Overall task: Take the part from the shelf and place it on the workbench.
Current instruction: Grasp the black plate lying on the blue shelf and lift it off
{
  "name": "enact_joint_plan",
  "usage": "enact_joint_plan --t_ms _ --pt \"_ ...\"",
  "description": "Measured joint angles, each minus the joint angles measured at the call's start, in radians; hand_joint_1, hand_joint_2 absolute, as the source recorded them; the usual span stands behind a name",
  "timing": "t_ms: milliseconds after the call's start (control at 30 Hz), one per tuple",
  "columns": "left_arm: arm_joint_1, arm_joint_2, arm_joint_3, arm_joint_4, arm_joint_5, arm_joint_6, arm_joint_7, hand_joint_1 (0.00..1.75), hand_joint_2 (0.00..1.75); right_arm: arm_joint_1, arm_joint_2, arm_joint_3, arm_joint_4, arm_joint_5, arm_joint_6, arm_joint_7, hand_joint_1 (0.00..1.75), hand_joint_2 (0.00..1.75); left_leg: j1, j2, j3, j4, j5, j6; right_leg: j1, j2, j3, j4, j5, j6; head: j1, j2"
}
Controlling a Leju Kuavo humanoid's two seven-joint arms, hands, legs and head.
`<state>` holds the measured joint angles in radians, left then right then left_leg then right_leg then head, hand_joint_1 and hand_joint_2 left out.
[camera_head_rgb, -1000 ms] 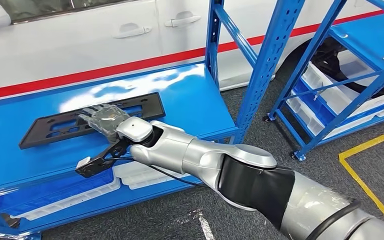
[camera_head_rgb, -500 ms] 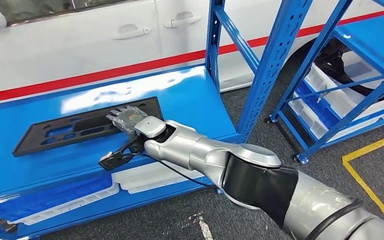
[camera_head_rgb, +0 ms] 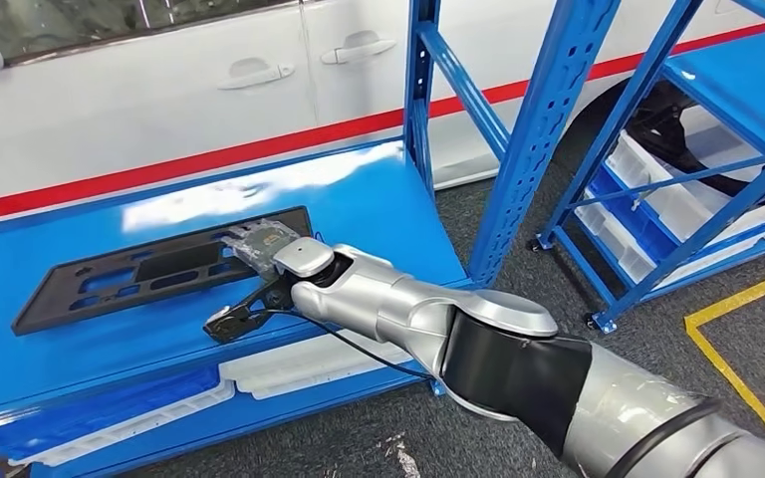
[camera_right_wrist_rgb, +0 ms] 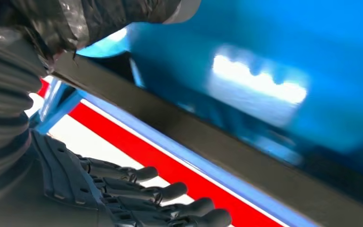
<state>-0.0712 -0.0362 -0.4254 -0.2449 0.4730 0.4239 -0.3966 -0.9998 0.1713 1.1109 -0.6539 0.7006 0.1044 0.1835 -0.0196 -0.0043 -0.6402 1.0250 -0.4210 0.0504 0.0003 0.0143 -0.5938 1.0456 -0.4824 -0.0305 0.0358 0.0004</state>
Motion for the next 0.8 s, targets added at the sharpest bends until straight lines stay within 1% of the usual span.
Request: enact_joint_plan --t_ms 67,100,133,167,200,233,267,300,333,367,400,433,500,567,600,633,667,700,733,767,800 --pt "0.002 -0.002 -0.003 0.0 0.001 0.0 -0.001 0.0 0.0 0.001 0.004 0.0 0.002 0.0 -0.004 -0.004 0.0 1.75 0.008 0.002 0.021 -0.03 0.005 -0.004 0.003 -0.002 0.0 0.008 -0.011 0.009 0.0 0.0" --pt "0.002 -0.003 -0.004 0.0 0.002 0.0 -0.001 0.0 0.0 0.0 0.006 0.0 0.002 0.0 -0.006 -0.006 0.0 1.75 0.013 0.004 0.032 -0.046 0.009 -0.005 0.004 -0.003 -0.011 0.035 -0.027 0.014 0.001 0.0" --pt "0.001 -0.004 -0.005 0.0 0.003 0.0 -0.002 0.0 0.0 0.0 0.006 0.0 0.003 0.0 -0.007 -0.008 0.0 1.75 0.018 0.005 0.041 -0.055 0.011 -0.007 0.002 -0.004 -0.035 0.084 -0.05 0.018 0.001 0.0" --pt "0.0 -0.004 -0.006 0.0 0.004 0.0 -0.002 0.0 0.0 0.001 0.006 0.0 0.004 -0.001 -0.007 -0.009 0.0 1.75 0.019 0.005 0.044 -0.058 0.009 -0.006 -0.001 -0.004 -0.067 0.144 -0.075 0.023 0.002 0.0" --pt "-0.001 -0.004 -0.007 0.0 0.004 0.0 -0.002 0.0 0.0 0.004 0.006 0.0 0.005 -0.001 -0.007 -0.011 0.0 1.75 0.021 0.004 0.046 -0.057 0.007 -0.006 -0.006 -0.004 -0.101 0.202 -0.093 0.028 0.001 0.0" --pt "-0.001 -0.004 -0.008 0.0 0.004 0.0 -0.003 0.0 0.0 0.009 0.006 0.0 0.006 -0.001 -0.007 -0.012 0.0 1.75 0.022 0.003 0.047 -0.054 0.003 -0.008 -0.012 -0.005 -0.126 0.237 -0.095 0.035 0.002 0.0" --pt "0.0 -0.005 -0.008 0.0 0.005 0.0 -0.003 0.0 0.0 0.013 0.006 0.0 0.008 -0.001 -0.007 -0.014 0.0 1.75 0.026 0.002 0.048 -0.049 -0.003 -0.011 -0.018 -0.005 -0.135 0.239 -0.078 0.042 0.002 0.0" --pt "0.001 -0.006 -0.009 0.0 0.006 0.0 -0.003 0.0 0.0 0.015 0.007 0.0 0.01 -0.002 -0.007 -0.015 0.0 1.75 0.031 0.001 0.048 -0.04 -0.01 -0.017 -0.024 -0.007 -0.127 0.203 -0.044 0.049 0.002 0.0" --pt "0.002 -0.006 -0.009 0.0 0.008 0.0 -0.002 0.0 0.0 0.016 0.007 0.0 0.011 -0.002 -0.007 -0.016 0.0 1.75 0.036 0.0 0.048 -0.027 -0.02 -0.024 -0.031 -0.009 -0.107 0.146 -0.007 0.058 0.002 0.0" --pt "0.002 -0.006 -0.009 0.0 0.01 0.0 -0.002 0.0 0.0 0.015 0.007 0.0 0.012 -0.002 -0.006 -0.017 0.0 1.75 0.038 0.0 0.044 -0.012 -0.031 -0.034 -0.033 -0.01 -0.085 0.095 0.017 0.065 0.002 0.0" --pt "0.002 -0.006 -0.009 0.0 0.014 0.0 -0.003 0.0 0.0 0.015 0.008 0.0 0.013 -0.003 -0.004 -0.018 0.0 1.75 0.039 -0.001 0.039 0.003 -0.041 -0.042 -0.034 -0.009 -0.07 0.058 0.029 0.064 0.003 0.0" --pt "0.001 -0.006 -0.01 0.0 0.017 -0.001 -0.006 0.0 0.0 0.016 0.009 0.0 0.014 -0.004 -0.002 -0.018 0.0 1.75 0.038 -0.002 0.034 0.015 -0.048 -0.049 -0.034 -0.007 -0.063 0.044 0.027 0.06 0.003 0.0" --pt "0.001 -0.005 -0.01 0.001 0.021 -0.005 -0.015 0.0 0.0 0.019 0.012 0.0 0.018 -0.006 0.004 -0.019 0.0 1.75 0.037 -0.003 0.029 0.02 -0.05 -0.057 -0.031 -0.003 -0.065 0.046 0.019 0.039 0.004 0.0" --pt "0.002 -0.006 -0.01 0.001 0.025 -0.01 -0.021 0.0 0.0 0.02 0.013 0.0 0.02 -0.01 0.01 -0.019 0.0 1.75 0.039 -0.001 0.026 0.028 -0.06 -0.062 -0.031 -0.003 -0.062 0.043 0.019 0.027 0.004 0.0" --pt "0.001 -0.006 -0.01 0.001 0.025 -0.012 -0.024 0.0 0.0 0.019 0.015 0.0 0.021 -0.012 0.013 -0.02 0.3 1.75 0.04 0.0 0.014 0.054 -0.075 -0.065 -0.033 -0.003 -0.059 0.041 0.018 0.022 0.004 0.0" --pt "0.001 -0.006 -0.01 0.001 0.025 -0.014 -0.026 0.0 0.0 0.018 0.016 0.0 0.023 -0.014 0.017 -0.022 0.59 1.75 0.04 0.0 -0.008 0.1 -0.098 -0.067 -0.033 -0.004 -0.056 0.039 0.017 0.018 0.004 0.0" --pt "0.0 -0.007 -0.01 0.001 0.026 -0.015 -0.027 0.0 0.0 0.019 0.017 0.0 0.024 -0.016 0.023 -0.024 0.97 1.75 0.04 0.001 -0.038 0.163 -0.124 -0.07 -0.031 -0.004 -0.054 0.039 0.016 0.015 0.004 0.0" --pt "0.0 -0.007 -0.011 0.001 0.027 -0.015 -0.028 0.0 0.0 0.02 0.017 0.0 0.026 -0.019 0.031 -0.027 1.4 1.75 0.04 0.001 -0.072 0.227 -0.145 -0.071 -0.029 -0.005 -0.052 0.038 0.015 0.012 0.004 0.0" --pt "0.001 -0.007 -0.011 0.001 0.029 -0.015 -0.029 0.0 0.0 0.022 0.018 0.0 0.028 -0.024 0.039 -0.032 1.54 1.75 0.04 0.001 -0.098 0.273 -0.154 -0.07 -0.025 -0.005 -0.05 0.038 0.013 0.01 0.004 0.0" --pt "0.002 -0.007 -0.011 0.001 0.031 -0.015 -0.03 0.0 0.0 0.024 0.018 0.0 0.03 -0.028 0.046 -0.036 1.68 1.75 0.04 0.001 -0.11 0.287 -0.145 -0.067 -0.022 -0.004 -0.048 0.038 0.012 0.007 0.004 0.0" --pt "0.003 -0.007 -0.011 0.001 0.032 -0.016 -0.031 0.0 0.0 0.024 0.02 0.0 0.031 -0.032 0.05 -0.04 1.75 1.75 0.038 0.001 -0.103 0.263 -0.118 -0.062 -0.02 -0.003 -0.044 0.038 0.01 0.005 0.004 0.0"
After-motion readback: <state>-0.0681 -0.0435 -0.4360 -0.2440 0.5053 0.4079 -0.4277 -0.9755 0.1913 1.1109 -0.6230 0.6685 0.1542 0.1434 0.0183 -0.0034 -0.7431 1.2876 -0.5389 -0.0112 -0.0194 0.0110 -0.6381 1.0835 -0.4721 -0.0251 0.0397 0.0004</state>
